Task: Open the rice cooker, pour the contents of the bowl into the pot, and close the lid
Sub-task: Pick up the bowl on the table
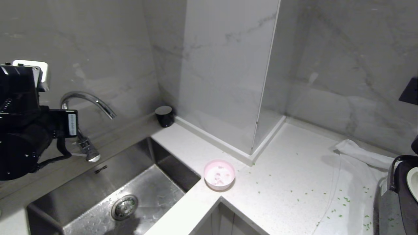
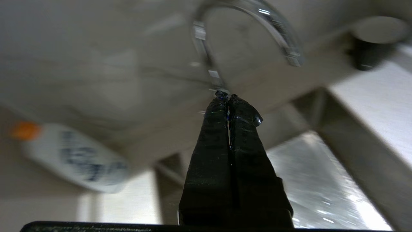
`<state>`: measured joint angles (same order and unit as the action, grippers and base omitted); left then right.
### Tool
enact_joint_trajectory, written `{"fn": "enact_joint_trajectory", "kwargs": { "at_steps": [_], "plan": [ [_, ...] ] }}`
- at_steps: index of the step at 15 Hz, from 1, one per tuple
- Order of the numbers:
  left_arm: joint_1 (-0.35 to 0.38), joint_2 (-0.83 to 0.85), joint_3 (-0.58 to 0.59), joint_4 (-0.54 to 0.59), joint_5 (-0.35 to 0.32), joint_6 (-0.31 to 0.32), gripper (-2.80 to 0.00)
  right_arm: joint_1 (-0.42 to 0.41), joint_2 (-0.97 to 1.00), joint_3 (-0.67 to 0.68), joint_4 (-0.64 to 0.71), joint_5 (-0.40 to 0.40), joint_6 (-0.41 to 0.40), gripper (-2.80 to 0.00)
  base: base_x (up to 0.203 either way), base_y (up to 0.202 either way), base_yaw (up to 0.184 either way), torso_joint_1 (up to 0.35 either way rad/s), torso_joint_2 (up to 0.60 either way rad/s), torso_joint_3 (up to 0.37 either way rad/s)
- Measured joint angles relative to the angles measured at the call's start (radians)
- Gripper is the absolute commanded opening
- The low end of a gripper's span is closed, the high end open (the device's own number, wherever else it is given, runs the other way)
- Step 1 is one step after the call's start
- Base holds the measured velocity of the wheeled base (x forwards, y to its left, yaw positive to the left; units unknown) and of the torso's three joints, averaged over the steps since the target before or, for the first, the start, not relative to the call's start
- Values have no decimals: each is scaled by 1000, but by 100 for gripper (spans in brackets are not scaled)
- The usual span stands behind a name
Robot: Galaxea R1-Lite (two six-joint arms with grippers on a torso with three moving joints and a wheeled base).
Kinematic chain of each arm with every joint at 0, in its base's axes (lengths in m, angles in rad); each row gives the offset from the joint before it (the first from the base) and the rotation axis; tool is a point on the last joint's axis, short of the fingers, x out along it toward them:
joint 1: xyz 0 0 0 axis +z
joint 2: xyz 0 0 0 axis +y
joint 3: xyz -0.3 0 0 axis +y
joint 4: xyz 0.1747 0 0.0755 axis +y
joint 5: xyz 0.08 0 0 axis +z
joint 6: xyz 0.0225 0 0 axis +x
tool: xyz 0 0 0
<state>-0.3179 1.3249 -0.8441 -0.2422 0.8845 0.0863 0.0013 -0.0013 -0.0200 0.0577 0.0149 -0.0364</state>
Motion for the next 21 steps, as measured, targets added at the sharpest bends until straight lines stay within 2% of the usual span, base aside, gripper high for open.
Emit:
{"fn": "enact_joint_trajectory", "kwargs": {
  "at_steps": [1, 5, 11, 14, 18, 19, 21],
  "plan": [
    [23, -26, -4, 18, 15, 19, -280, 0, 0, 0, 0, 0, 0, -280, 0, 0, 0, 0, 0, 0],
    [162, -151, 17, 54, 21, 26, -280, 0, 0, 0, 0, 0, 0, -280, 0, 0, 0, 0, 0, 0],
    [259, -369, 64, 56, 10, 29, -280, 0, 0, 0, 0, 0, 0, -280, 0, 0, 0, 0, 0, 0],
    [322, -517, 65, 58, -6, 52, -280, 0, 0, 0, 0, 0, 0, -280, 0, 0, 0, 0, 0, 0],
    [404, -686, 141, 62, -114, 87, -280, 0, 0, 0, 0, 0, 0, -280, 0, 0, 0, 0, 0, 0],
    [431, -726, 167, 62, -161, 94, -280, 0, 0, 0, 0, 0, 0, -280, 0, 0, 0, 0, 0, 0],
    [464, -807, 212, 62, -312, 117, -280, 0, 0, 0, 0, 0, 0, -280, 0, 0, 0, 0, 0, 0]
  ]
}}
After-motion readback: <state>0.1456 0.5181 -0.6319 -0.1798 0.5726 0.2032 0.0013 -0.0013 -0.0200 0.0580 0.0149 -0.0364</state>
